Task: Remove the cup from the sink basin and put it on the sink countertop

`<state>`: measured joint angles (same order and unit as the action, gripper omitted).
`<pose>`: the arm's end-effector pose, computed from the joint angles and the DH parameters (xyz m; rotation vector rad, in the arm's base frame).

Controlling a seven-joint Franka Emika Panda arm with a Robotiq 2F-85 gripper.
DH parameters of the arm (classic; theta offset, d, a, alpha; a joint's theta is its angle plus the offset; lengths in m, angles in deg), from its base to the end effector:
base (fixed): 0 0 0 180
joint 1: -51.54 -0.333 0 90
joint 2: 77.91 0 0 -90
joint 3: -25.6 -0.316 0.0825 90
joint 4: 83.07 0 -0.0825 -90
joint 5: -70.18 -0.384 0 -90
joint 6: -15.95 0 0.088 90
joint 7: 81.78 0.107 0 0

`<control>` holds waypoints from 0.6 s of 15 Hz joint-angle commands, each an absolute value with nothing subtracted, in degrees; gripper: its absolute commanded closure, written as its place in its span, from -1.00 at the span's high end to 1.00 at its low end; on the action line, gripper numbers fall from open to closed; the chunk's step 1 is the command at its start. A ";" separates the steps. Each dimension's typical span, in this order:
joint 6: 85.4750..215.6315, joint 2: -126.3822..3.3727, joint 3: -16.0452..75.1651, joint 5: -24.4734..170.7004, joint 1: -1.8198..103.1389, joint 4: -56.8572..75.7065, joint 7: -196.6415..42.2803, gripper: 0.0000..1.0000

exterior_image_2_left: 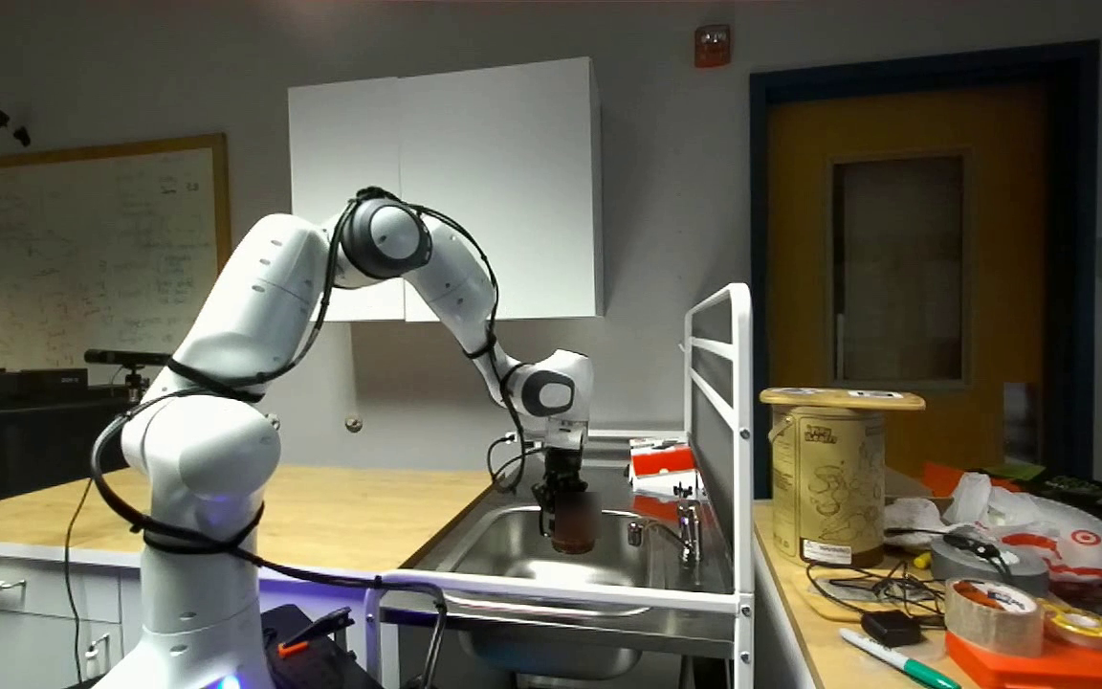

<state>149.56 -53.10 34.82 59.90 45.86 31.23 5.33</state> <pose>0.5984 -0.0317 0.2371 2.0602 -2.3455 -0.1597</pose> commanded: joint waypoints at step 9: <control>137.87 -58.90 28.62 76.07 38.84 18.70 22.80 -0.89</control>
<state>144.31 -61.81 30.58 72.80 39.17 27.94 20.39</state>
